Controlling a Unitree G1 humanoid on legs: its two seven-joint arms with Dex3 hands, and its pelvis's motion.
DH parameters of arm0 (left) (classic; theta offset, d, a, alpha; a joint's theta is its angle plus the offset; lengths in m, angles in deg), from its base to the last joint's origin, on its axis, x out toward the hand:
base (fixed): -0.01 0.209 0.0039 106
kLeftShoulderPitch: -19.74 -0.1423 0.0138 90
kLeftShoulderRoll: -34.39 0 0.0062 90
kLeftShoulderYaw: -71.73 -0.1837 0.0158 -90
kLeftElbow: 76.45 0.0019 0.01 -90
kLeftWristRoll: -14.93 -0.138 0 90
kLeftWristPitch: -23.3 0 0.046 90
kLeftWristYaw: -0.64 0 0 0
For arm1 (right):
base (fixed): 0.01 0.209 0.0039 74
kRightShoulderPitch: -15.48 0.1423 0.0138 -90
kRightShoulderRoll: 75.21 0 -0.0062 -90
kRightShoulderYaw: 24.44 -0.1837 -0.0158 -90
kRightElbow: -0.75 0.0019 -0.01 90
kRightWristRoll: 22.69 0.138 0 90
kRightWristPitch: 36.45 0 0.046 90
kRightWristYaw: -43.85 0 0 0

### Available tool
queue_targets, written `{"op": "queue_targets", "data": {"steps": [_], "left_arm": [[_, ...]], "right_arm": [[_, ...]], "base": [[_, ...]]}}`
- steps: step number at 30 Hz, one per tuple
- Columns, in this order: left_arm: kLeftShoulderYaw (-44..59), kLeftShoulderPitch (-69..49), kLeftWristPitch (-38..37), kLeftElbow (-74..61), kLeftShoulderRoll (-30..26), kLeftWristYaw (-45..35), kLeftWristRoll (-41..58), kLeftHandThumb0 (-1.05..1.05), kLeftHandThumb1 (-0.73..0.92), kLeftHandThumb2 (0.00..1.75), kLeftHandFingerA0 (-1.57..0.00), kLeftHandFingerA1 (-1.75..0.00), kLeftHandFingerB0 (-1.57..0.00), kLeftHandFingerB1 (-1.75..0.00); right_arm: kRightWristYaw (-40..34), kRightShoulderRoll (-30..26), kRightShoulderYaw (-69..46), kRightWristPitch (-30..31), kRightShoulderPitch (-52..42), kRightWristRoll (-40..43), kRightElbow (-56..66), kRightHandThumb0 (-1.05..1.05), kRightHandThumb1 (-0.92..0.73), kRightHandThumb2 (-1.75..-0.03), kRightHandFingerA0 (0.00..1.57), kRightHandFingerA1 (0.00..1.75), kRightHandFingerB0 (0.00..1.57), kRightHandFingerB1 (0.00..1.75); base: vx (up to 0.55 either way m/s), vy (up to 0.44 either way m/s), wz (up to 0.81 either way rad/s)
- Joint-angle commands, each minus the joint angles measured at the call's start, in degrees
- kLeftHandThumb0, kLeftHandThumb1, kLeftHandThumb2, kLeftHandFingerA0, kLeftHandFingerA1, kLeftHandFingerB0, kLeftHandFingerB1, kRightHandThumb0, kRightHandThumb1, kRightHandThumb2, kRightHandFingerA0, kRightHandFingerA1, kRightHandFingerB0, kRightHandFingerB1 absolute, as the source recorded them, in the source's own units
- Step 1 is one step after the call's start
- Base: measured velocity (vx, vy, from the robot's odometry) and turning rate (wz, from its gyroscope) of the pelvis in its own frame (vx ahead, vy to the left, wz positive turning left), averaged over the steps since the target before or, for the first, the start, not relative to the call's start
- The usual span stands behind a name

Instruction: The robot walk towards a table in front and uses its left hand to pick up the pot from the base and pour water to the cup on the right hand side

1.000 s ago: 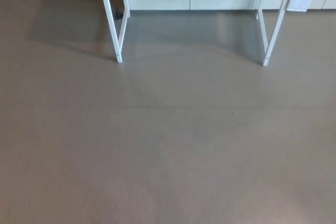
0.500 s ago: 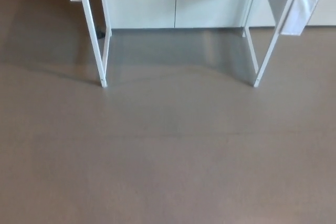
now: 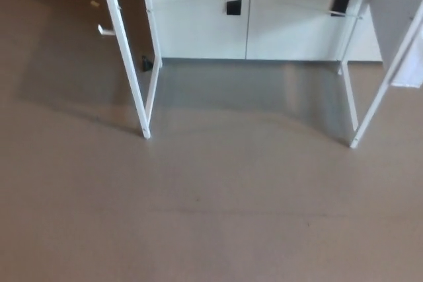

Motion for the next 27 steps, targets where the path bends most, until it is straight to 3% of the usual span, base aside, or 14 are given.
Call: {"op": "queue_targets", "data": {"steps": [1,2,3,5,6,21,22,27], "left_arm": [[-1.32,-0.02,-4.28,0.58,-0.91,2.98,-2.95,-0.12,0.48,0.55,-0.39,-0.35,-0.37,-0.33],[-1.69,-0.09,-4.94,0.33,-0.93,3.03,-3.31,-0.13,0.49,0.55,-0.38,-0.35,-0.35,-0.32],[-1.97,-0.19,-5.14,0.15,-1.02,3.41,-3.63,-0.18,0.49,0.57,-0.38,-0.36,-0.34,-0.33],[-2.21,-0.30,-5.30,0.00,-1.08,3.82,-3.79,-0.17,0.49,0.57,-0.37,-0.36,-0.34,-0.33],[-2.30,-0.23,-5.30,0.16,-1.16,3.89,-3.76,-0.14,0.49,0.55,-0.37,-0.35,-0.35,-0.32],[-2.63,1.31,-4.79,1.42,-1.24,4.68,-4.43,-0.14,0.50,0.55,-0.37,-0.35,-0.34,-0.32],[-3.12,3.51,-3.40,2.09,-0.60,5.88,-5.00,-0.08,0.39,0.86,-0.24,-0.53,-0.18,-0.49],[-4.27,7.08,-1.41,3.64,0.49,8.54,-5.80,-0.07,0.39,0.86,-0.25,-0.54,-0.18,-0.50]], "right_arm": [[0.32,-0.64,0.40,-2.90,0.28,-0.58,-2.27,-0.13,-0.54,-0.56,0.40,0.38,0.36,0.37],[0.13,-0.23,0.60,-1.08,-1.22,-0.27,1.92,-0.14,-0.54,-0.55,0.38,0.39,0.37,0.38],[0.43,0.00,0.47,-0.92,-1.47,0.21,2.62,-0.10,-0.36,-0.82,0.27,0.54,0.26,0.53],[0.51,0.06,0.37,-0.84,-1.43,0.38,2.54,-0.10,-0.35,-0.82,0.29,0.54,0.26,0.53],[-0.15,-0.18,0.62,-1.87,-0.82,-0.43,1.11,-0.11,-0.52,-0.55,0.41,0.40,0.38,0.39],[-1.19,-0.58,1.26,-3.01,0.20,-1.70,-1.57,-0.14,-0.53,-0.55,0.41,0.39,0.37,0.38],[-1.02,-0.55,1.35,-2.82,-0.19,-1.64,-0.53,-0.16,-0.54,-0.54,0.42,0.39,0.41,0.39],[-1.26,-0.82,2.00,-2.48,-0.77,-2.18,0.66,-0.17,-0.54,-0.56,0.39,0.39,0.37,0.39]], "base": [[0.31,0.058,-0.14],[0.26,0.109,-0.25],[0.32,0.123,-0.27],[0.43,0.185,-0.25],[0.49,0.229,-0.03],[0.38,0.080,-0.01],[0.54,-0.062,0.41],[0.50,0.010,0.38]]}}
